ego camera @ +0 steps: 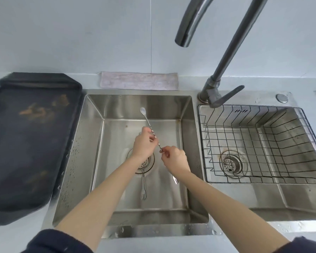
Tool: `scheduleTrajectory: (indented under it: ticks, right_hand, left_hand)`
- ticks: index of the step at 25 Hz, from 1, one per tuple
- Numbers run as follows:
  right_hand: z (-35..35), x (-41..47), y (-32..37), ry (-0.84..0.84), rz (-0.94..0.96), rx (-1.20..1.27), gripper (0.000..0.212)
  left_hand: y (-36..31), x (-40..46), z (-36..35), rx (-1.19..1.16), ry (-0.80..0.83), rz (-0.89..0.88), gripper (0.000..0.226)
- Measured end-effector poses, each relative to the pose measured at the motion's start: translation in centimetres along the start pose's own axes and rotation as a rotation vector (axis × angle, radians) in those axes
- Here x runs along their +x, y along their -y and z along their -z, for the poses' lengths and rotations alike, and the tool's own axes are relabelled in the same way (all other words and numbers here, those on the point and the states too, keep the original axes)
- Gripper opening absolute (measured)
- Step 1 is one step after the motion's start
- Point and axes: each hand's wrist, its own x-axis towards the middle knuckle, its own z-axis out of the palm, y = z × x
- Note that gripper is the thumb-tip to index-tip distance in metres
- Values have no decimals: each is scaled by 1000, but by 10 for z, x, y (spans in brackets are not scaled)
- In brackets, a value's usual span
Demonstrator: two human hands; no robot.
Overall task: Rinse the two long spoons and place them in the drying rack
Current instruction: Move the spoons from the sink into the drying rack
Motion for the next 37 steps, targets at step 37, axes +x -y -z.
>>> scheduleTrajectory:
  ticks: [37]
  right_hand:
    - [232,-29,-158,-251,228,-433,28]
  left_hand:
    - [-148,-71,-132,827,77,-687,37]
